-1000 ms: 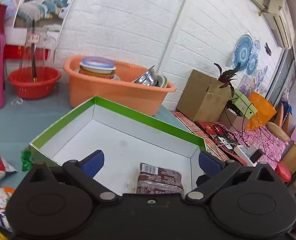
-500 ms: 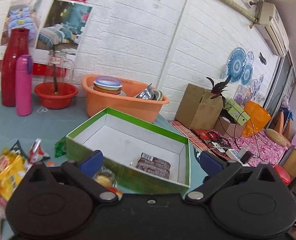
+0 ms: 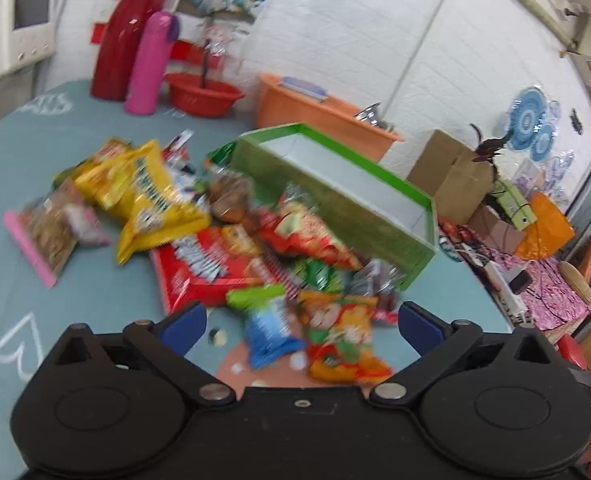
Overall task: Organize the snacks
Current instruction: 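Grasp the blue-green wrapper with the left gripper while the right gripper grasps the orange candy packet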
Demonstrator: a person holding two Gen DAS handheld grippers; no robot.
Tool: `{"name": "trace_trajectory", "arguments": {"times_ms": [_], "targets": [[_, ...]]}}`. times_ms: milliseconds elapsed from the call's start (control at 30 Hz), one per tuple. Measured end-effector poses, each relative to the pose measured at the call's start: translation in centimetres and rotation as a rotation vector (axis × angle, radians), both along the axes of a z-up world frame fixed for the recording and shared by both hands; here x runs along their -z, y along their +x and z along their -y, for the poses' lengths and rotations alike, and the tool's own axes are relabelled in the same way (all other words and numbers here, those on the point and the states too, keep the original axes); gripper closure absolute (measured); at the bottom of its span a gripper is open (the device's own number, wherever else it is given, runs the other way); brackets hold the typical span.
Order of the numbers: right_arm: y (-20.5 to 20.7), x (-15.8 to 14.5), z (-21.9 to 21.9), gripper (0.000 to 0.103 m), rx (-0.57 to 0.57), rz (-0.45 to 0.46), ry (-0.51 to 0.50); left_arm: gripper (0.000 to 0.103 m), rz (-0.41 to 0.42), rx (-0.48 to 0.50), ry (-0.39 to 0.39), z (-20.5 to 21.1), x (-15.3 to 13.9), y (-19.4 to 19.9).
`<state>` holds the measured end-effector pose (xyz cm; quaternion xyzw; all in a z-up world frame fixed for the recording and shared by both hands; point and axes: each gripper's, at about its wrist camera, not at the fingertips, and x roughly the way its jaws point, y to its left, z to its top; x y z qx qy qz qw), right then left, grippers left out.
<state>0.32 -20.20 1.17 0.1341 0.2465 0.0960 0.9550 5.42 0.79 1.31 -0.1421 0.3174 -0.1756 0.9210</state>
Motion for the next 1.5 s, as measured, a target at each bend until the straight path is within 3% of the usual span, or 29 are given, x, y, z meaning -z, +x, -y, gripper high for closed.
{"name": "trace_trajectory", "arguments": {"times_ms": [100,500,533,567,733,833,967,1133,1200,1333,1367,1500], "targets": [[1.0,1.2,-1.6,0.000,-0.009,-0.056,-0.022,0.000,-0.034,-0.017,0.000,-1.0,1.0,-0.4],[4.9,3.0,-4.4,0.000,0.017,-0.126,-0.086,0.000,-0.085,-0.005,-0.025,-1.3,2.5,0.7],[5.0,3.2,-4.5,0.003,0.008,-0.137,-0.091,0.000,-0.088,-0.004,-0.021,-1.1,2.6,1.1],[5.0,3.4,-4.5,0.021,-0.003,-0.147,-0.097,0.005,-0.089,-0.001,-0.013,-0.9,2.7,1.5],[3.6,3.2,-3.4,0.036,-0.022,-0.153,-0.089,0.007,-0.096,0.003,0.068,0.9,3.5,3.6],[3.0,3.0,-2.9,0.034,-0.010,-0.159,-0.091,0.009,-0.082,-0.006,0.106,1.8,3.7,4.3],[3.4,2.8,-3.0,0.020,0.000,-0.155,-0.077,0.019,-0.080,-0.006,0.121,2.2,3.8,4.9],[4.1,3.3,-3.9,0.012,-0.002,-0.151,-0.102,0.019,-0.072,0.014,0.143,2.4,3.9,5.0],[4.0,3.4,-4.1,0.017,-0.003,-0.137,-0.125,0.019,-0.064,0.030,0.157,2.7,3.9,4.8],[3.4,3.2,-3.6,0.030,-0.012,-0.132,-0.120,0.021,-0.084,0.076,0.085,2.5,3.7,3.8],[3.1,3.0,-3.5,0.052,-0.013,-0.123,-0.113,0.021,-0.076,0.082,0.081,2.6,3.3,3.5],[2.4,1.4,-2.7,0.055,-0.016,-0.081,-0.078,0.021,-0.011,0.116,0.049,2.7,0.9,2.3]]}}
